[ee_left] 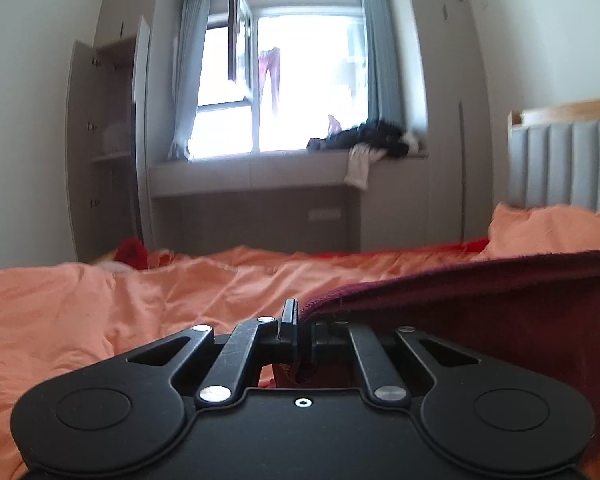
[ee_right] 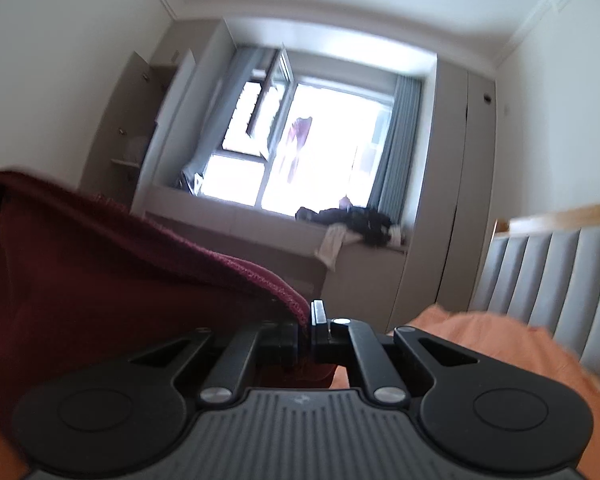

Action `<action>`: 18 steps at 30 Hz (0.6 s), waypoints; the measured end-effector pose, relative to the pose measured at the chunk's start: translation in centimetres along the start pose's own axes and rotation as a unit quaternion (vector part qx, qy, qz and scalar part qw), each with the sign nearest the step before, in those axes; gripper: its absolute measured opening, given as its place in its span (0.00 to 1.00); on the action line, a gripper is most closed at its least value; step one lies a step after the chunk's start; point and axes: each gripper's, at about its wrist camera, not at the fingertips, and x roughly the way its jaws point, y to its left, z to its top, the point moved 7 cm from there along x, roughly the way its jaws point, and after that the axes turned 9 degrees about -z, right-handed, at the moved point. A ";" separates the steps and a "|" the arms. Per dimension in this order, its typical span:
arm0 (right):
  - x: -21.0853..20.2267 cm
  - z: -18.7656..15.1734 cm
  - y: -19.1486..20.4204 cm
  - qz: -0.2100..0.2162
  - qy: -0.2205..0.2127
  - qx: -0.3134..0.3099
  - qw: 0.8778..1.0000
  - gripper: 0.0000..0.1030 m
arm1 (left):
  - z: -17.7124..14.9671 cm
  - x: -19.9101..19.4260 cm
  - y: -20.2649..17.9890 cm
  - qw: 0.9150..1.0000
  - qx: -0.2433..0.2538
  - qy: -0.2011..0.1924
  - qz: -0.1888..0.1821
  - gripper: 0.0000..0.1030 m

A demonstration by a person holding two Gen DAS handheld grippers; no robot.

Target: Fold small clothes

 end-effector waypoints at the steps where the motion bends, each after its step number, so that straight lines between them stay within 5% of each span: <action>1: 1.6 -0.7 0.3 0.003 0.006 0.005 1.000 0.05 | -0.2 1.8 0.3 1.000 0.001 0.009 0.004 0.06; 7: 8.9 -4.5 2.2 0.014 0.058 0.004 0.998 0.06 | -2.7 11.3 1.7 0.997 0.010 0.070 0.023 0.06; 15: 14.0 -7.7 3.2 0.014 0.111 -0.005 0.994 0.07 | -6.6 18.6 3.6 0.990 -0.024 0.142 0.011 0.06; 18: 14.8 -8.0 3.1 0.017 0.126 -0.002 0.992 0.19 | -8.0 19.5 4.1 0.985 -0.037 0.167 0.010 0.10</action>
